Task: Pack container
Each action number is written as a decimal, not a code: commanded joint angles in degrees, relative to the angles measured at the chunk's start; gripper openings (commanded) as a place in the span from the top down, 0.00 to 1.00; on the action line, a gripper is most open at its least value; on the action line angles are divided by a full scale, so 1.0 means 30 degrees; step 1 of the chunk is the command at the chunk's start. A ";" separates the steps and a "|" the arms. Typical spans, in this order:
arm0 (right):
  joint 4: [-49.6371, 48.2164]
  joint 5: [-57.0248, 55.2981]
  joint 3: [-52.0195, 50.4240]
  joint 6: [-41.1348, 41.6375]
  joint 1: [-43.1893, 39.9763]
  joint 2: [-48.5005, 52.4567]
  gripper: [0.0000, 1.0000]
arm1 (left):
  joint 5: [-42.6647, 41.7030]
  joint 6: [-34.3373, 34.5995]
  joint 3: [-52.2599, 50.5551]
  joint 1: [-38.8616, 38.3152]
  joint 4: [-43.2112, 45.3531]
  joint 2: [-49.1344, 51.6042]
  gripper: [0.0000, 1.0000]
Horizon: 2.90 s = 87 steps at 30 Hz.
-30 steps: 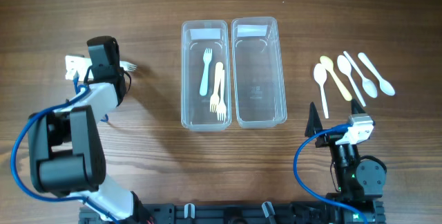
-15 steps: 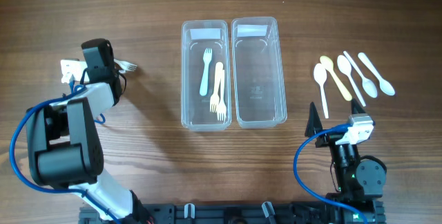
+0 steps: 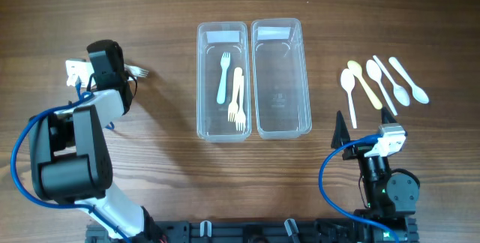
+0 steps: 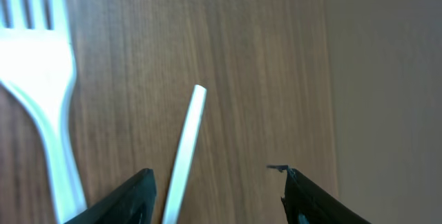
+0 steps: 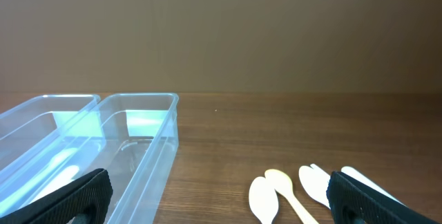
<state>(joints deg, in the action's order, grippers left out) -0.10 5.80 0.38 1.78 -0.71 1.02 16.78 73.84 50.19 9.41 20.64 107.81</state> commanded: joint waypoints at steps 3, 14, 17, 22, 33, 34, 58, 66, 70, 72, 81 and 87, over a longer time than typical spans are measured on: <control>-0.0117 0.0080 -0.0029 -0.0095 -0.0036 -0.0015 0.00 | -0.0532 0.0102 -0.0007 0.0117 0.0291 0.1093 0.40; -0.0109 0.0080 -0.0029 -0.0087 -0.0036 -0.0015 0.00 | -0.2324 -0.0029 -0.0007 0.0117 -0.0379 0.1887 0.41; -0.0117 0.0080 -0.0029 -0.0087 -0.0036 -0.0015 0.00 | -0.3432 -0.0029 -0.0007 0.0117 -0.1756 0.1792 0.42; -0.0109 0.0080 -0.0029 -0.0087 -0.0036 -0.0015 0.00 | -0.3504 -0.0029 -0.0007 0.0306 -0.5078 0.1129 0.40; -0.0109 0.0080 -0.0029 -0.0095 -0.0036 -0.0015 0.01 | -0.3439 -0.1209 -0.0007 0.2514 -1.1526 -0.1923 0.26; -0.0109 0.0080 -0.0029 -0.0087 -0.0036 -0.0015 0.00 | -0.3439 -0.1698 -0.0007 0.2674 -1.1606 -0.2076 0.25; -0.0117 0.0080 -0.0029 -0.0095 -0.0036 -0.0015 0.00 | -0.4517 -1.7777 -0.0007 0.1450 -1.0331 -0.8619 0.52; -0.0117 0.0080 -0.0029 -0.0087 -0.0036 -0.0015 0.00 | -0.3621 -1.8047 -0.0007 0.1457 -1.1992 -0.8429 0.39; -0.0109 0.0080 -0.0029 -0.0087 -0.0036 -0.0015 0.00 | -0.2543 -1.8047 -0.0007 0.1457 -1.2284 -0.8429 0.36; -0.0109 0.0080 -0.0029 -0.0095 -0.0036 -0.0015 0.00 | -0.2208 -1.8054 -0.0007 0.1457 -1.2517 -0.8429 0.36; -0.0109 0.0080 -0.0029 -0.0095 -0.0036 -0.0015 0.00 | -0.1800 -1.8054 -0.0007 0.1457 -1.2393 -0.8393 0.44; -0.0117 0.0080 -0.0029 -0.0087 -0.0036 -0.0015 0.00 | -0.1413 -1.8061 -0.0007 0.1457 -1.1825 -0.7796 0.50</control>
<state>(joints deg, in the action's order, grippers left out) -0.10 5.80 0.38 1.78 -0.71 1.02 10.94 20.40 50.50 13.87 -15.40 82.63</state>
